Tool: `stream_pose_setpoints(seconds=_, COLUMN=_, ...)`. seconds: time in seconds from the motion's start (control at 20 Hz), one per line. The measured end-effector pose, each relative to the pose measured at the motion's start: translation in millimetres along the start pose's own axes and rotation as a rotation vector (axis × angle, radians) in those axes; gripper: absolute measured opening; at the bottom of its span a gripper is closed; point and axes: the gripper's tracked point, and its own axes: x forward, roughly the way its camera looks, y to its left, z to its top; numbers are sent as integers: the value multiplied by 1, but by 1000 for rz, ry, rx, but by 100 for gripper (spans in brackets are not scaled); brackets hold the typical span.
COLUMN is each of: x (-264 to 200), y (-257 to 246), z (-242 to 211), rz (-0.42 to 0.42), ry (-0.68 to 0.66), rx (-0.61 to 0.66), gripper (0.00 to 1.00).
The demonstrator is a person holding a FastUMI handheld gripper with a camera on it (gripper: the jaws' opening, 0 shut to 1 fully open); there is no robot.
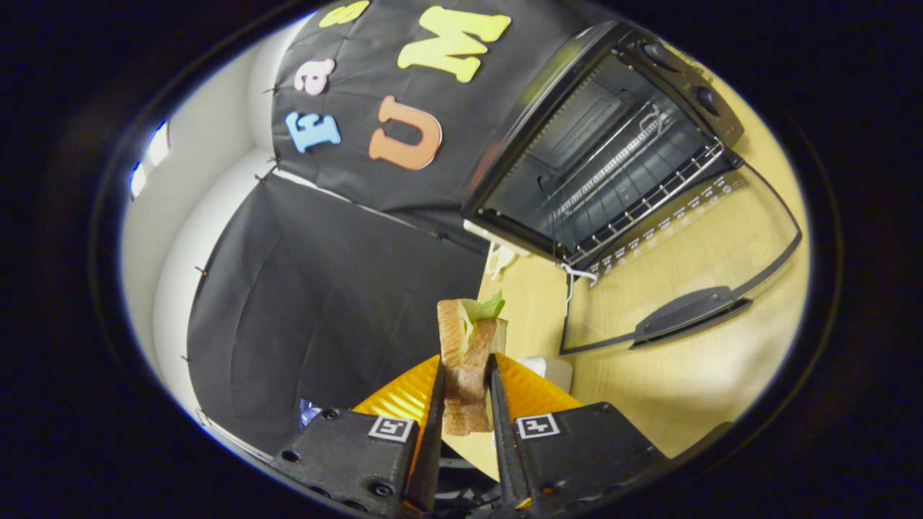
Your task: Open the toaster oven, put the food inside, and close the toaster oven door.
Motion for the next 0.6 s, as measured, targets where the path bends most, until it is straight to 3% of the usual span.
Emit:
stream_pose_setpoints(seconds=0.2, x=-1, y=-23, z=32, rz=-10, ry=-118, rx=146, gripper=38)
stream_pose_setpoints(seconds=0.45, x=-17, y=-53, z=90, rz=35, ry=-372, rx=327, gripper=38)
stream_pose_setpoints(seconds=0.6, x=-22, y=-82, z=121, rz=10, ry=-512, rx=408, gripper=38)
